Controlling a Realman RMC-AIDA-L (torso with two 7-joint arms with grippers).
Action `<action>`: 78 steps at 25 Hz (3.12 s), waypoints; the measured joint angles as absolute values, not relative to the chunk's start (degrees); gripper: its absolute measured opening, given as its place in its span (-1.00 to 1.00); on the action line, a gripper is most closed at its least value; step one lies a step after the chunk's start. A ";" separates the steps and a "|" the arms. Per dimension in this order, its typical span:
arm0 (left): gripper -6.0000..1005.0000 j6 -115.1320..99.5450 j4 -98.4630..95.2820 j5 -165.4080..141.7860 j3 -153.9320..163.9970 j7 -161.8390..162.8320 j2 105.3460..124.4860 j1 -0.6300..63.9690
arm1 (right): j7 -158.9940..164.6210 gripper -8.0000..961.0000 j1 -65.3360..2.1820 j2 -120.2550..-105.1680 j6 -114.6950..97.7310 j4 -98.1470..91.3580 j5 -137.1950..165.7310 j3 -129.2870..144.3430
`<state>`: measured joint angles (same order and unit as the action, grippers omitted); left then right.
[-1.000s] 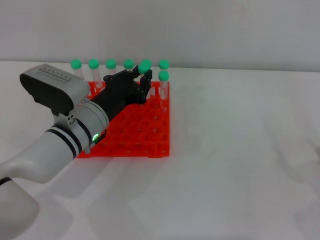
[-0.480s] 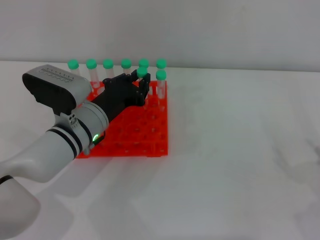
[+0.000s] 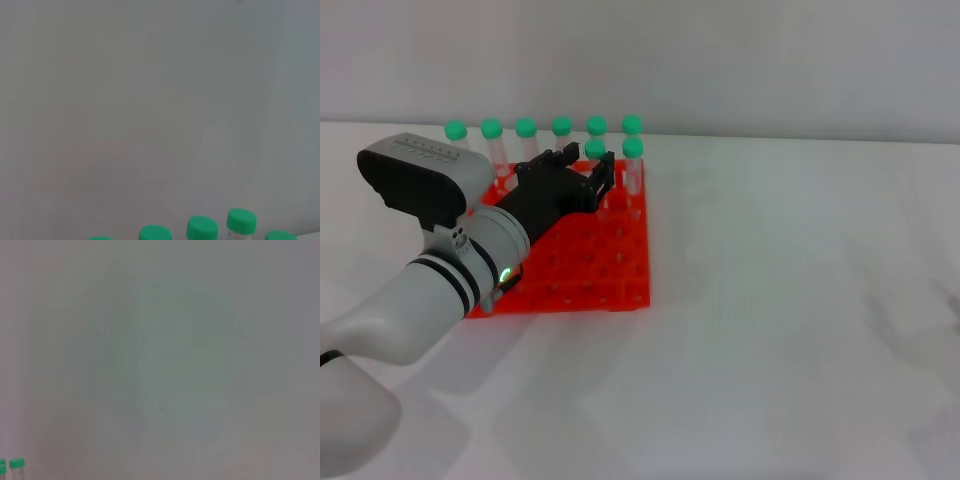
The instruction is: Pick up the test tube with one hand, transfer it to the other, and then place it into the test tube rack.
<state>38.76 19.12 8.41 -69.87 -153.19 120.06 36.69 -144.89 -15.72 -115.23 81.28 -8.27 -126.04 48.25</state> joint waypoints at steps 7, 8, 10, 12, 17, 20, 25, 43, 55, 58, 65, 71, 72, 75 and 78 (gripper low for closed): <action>0.13 39.58 21.56 8.37 -69.82 -153.20 120.05 34.15 | -144.93 0.83 -15.47 -115.22 81.25 -8.26 -126.24 48.02; 0.17 39.99 22.33 8.37 -69.77 -153.23 120.03 32.83 | -144.95 0.83 -15.51 -115.22 81.16 -8.25 -126.32 47.89; 0.26 42.68 22.96 8.44 -69.81 -153.38 119.99 30.40 | -145.00 0.83 -15.56 -115.23 80.97 -8.26 -126.44 47.58; 0.35 48.44 22.82 8.53 -70.10 -153.60 119.98 26.59 | -145.85 0.83 -15.59 -115.22 80.68 -8.29 -126.66 46.35; 0.59 58.43 21.04 12.14 -71.13 -153.84 119.95 21.09 | -147.82 0.83 -15.70 -115.22 79.90 -8.24 -126.73 43.84; 0.74 67.73 16.51 18.88 -71.18 -153.84 119.92 18.84 | -148.35 0.83 -15.61 -115.22 78.76 -8.24 -126.78 41.61; 0.74 77.88 9.40 29.30 -70.97 -153.77 120.13 17.73 | -151.89 0.83 -15.63 -115.22 76.51 -8.15 -126.78 38.57; 0.74 71.97 7.68 39.51 -70.67 -152.57 120.07 19.51 | -156.82 0.83 -15.75 -115.22 74.71 -4.96 -127.49 32.38; 0.74 71.90 10.42 42.76 -70.67 -152.49 120.19 19.08 | -156.91 0.83 -16.38 -115.22 72.99 -4.55 -127.71 31.24; 0.74 71.82 10.44 42.77 -70.66 -152.49 120.14 19.26 | -156.93 0.83 -16.57 -115.22 72.71 -4.55 -128.06 31.23; 0.74 71.76 10.46 42.50 -70.66 -152.49 120.05 19.51 | -156.68 0.83 -17.41 -115.25 72.65 -4.37 -129.16 31.19; 0.74 72.04 10.46 42.69 -70.67 -152.49 120.06 19.51 | -156.67 0.83 -18.58 -115.31 72.59 -3.78 -129.70 31.20; 0.74 72.07 10.46 42.69 -70.66 -152.49 120.06 19.51 | -156.67 0.83 -18.58 -115.31 72.59 -3.78 -129.70 31.20; 0.74 72.10 10.46 42.76 -70.68 -152.49 120.06 19.51 | -156.67 0.83 -19.16 -115.32 72.59 -3.78 -129.70 31.20; 0.74 72.13 10.46 42.79 -70.81 -152.48 120.06 19.52 | -156.67 0.83 -19.31 -115.32 72.59 -3.78 -129.70 31.20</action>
